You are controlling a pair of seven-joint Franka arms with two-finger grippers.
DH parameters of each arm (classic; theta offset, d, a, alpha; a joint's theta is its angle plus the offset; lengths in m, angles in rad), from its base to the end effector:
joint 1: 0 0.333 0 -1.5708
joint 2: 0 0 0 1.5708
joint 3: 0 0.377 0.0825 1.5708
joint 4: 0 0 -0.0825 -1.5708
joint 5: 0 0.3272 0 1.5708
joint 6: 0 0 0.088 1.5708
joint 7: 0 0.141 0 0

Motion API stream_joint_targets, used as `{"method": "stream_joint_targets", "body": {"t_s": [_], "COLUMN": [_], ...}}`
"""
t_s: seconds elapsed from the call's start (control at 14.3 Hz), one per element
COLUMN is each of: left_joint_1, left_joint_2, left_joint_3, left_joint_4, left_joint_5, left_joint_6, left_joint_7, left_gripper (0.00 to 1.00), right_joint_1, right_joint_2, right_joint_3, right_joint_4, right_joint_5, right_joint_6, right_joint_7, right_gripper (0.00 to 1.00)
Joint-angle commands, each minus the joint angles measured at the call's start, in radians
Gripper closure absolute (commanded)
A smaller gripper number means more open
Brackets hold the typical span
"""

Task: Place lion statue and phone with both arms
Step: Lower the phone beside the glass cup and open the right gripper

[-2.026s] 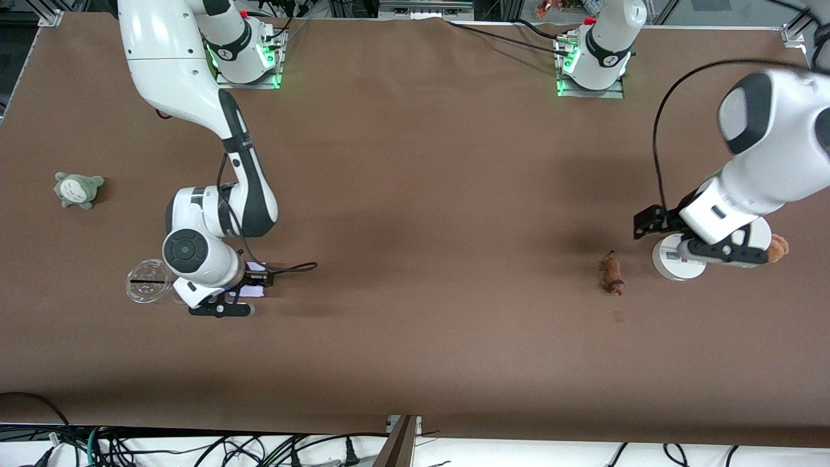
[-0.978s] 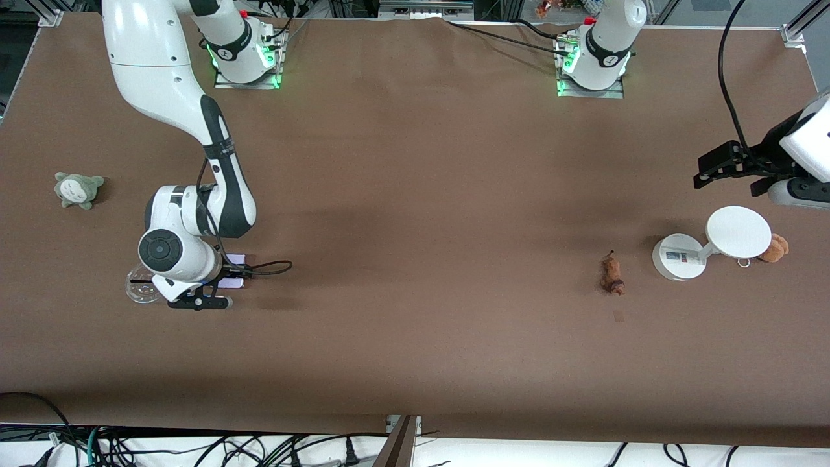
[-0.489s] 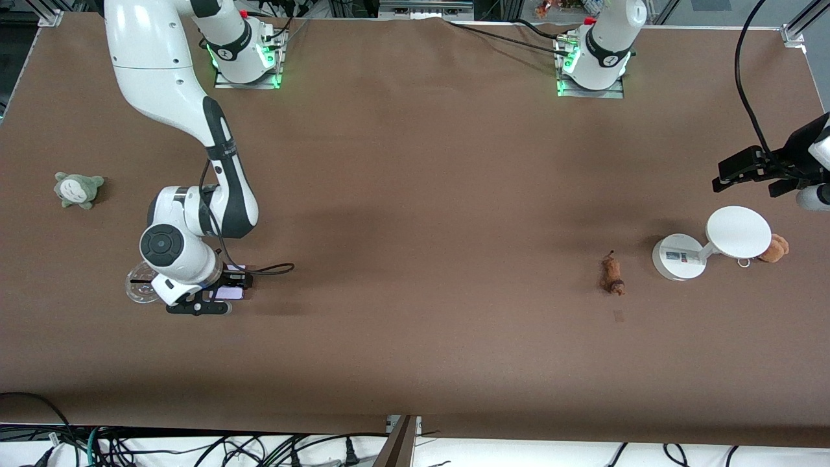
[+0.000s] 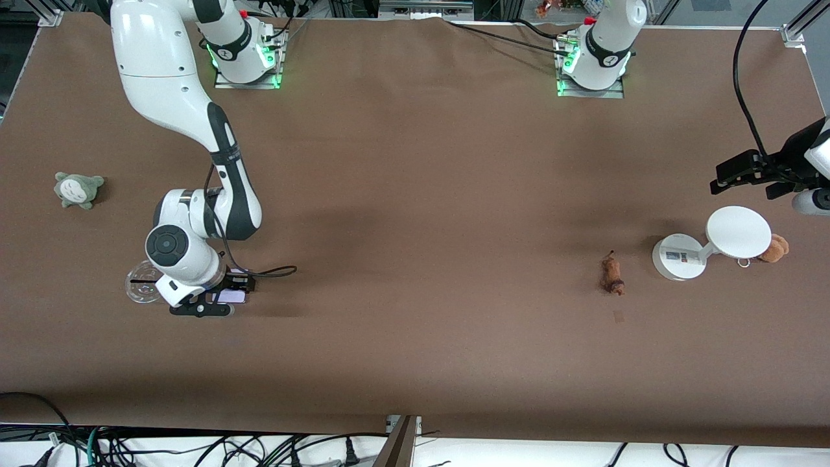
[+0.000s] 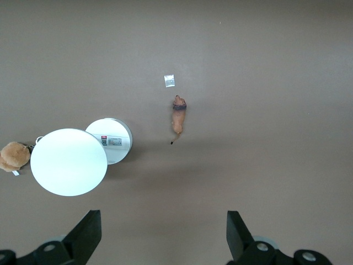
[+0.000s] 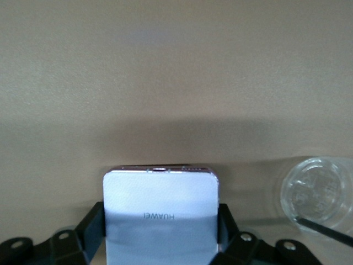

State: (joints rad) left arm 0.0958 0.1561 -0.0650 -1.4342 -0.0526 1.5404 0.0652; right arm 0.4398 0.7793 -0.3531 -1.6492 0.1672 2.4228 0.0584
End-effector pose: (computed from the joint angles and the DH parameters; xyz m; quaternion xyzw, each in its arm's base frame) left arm 0.5495 0.0127 0.6239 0.9991 -0.0171 -0.0232 0.0325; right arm 0.6833 0.1057 0.2324 0.9976 0.0022 0.0284 0.0637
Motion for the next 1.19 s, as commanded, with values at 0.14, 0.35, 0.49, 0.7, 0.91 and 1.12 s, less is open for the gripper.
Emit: {"method": "stream_joint_targets", "body": {"t_s": [0.14,0.35,0.49,0.7,0.91,1.12], "left_joint_1": [0.009,0.015,0.015,0.015,0.015,0.013], "left_joint_2": [0.022,0.020,0.019,0.017,0.014,0.016], "left_joint_3": [-0.002,-0.002,-0.002,0.014,0.021,0.019], "left_joint_4": [0.029,0.029,0.029,0.029,0.029,0.029], "left_joint_5": [0.011,0.022,0.028,0.030,0.057,0.063], "left_joint_6": [-0.020,-0.023,-0.023,-0.026,-0.048,-0.048], "left_joint_7": [0.015,0.015,0.015,0.015,0.012,0.008], "left_gripper": [0.00,0.00,0.00,0.00,0.00,0.00], "right_joint_1": [0.004,-0.006,-0.004,-0.004,-0.004,-0.007], "right_joint_2": [-0.070,-0.118,-0.161,-0.248,-0.342,-0.426], "right_joint_3": [0.005,-0.003,-0.033,-0.078,-0.122,-0.135], "right_joint_4": [0.066,0.210,0.273,0.289,0.289,0.286], "right_joint_5": [0.011,0.009,0.008,0.008,0.011,0.003], "right_joint_6": [-0.107,-0.357,-0.483,-0.618,-0.700,-0.763], "right_joint_7": [-0.035,-0.090,-0.118,-0.175,-0.221,-0.206], "right_gripper": [0.00,0.00,0.00,0.00,0.00,0.00]}}
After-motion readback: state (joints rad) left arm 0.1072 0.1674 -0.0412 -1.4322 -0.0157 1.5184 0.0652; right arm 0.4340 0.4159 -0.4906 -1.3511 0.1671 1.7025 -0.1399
